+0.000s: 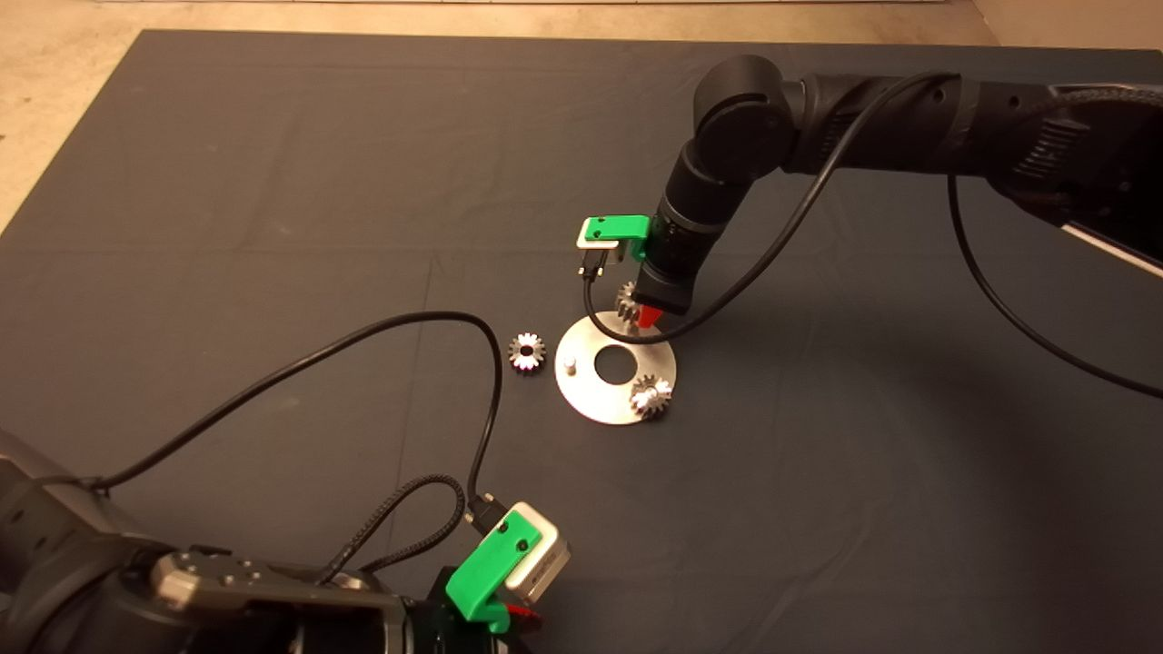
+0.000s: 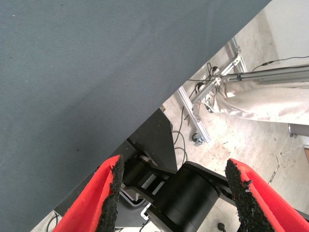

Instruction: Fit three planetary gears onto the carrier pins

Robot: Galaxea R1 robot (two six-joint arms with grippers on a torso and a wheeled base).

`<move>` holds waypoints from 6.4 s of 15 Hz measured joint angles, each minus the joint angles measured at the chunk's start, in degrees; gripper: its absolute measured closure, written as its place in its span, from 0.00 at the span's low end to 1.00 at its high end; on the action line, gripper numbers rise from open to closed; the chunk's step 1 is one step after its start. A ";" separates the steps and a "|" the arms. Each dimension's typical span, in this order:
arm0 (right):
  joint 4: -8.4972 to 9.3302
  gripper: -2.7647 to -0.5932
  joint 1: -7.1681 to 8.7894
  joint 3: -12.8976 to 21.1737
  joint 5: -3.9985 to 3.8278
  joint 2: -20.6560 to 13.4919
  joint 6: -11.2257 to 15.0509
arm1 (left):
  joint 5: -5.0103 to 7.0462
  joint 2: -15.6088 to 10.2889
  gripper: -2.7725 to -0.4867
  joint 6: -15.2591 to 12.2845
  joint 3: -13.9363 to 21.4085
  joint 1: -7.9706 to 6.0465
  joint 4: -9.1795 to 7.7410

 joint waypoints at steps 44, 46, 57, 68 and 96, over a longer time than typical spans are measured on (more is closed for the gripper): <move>-0.41 0.89 -1.50 -1.54 0.11 0.15 -6.67 | -1.93 -2.23 0.57 0.00 0.00 0.00 0.01; -0.41 0.89 -1.46 -1.76 -0.06 0.17 -7.94 | -2.05 -2.23 0.57 0.00 0.00 0.00 0.01; -0.83 0.89 -1.41 -3.63 -1.46 1.11 -10.98 | -2.21 -2.41 0.57 0.00 0.00 0.00 0.01; -0.83 0.89 -1.40 -3.63 -2.16 1.13 -11.40 | -2.29 -3.63 0.57 0.00 0.00 0.00 0.04; -0.90 0.83 -0.45 -3.85 -4.34 1.27 -11.37 | -3.01 -3.77 0.57 0.00 0.00 -0.02 0.04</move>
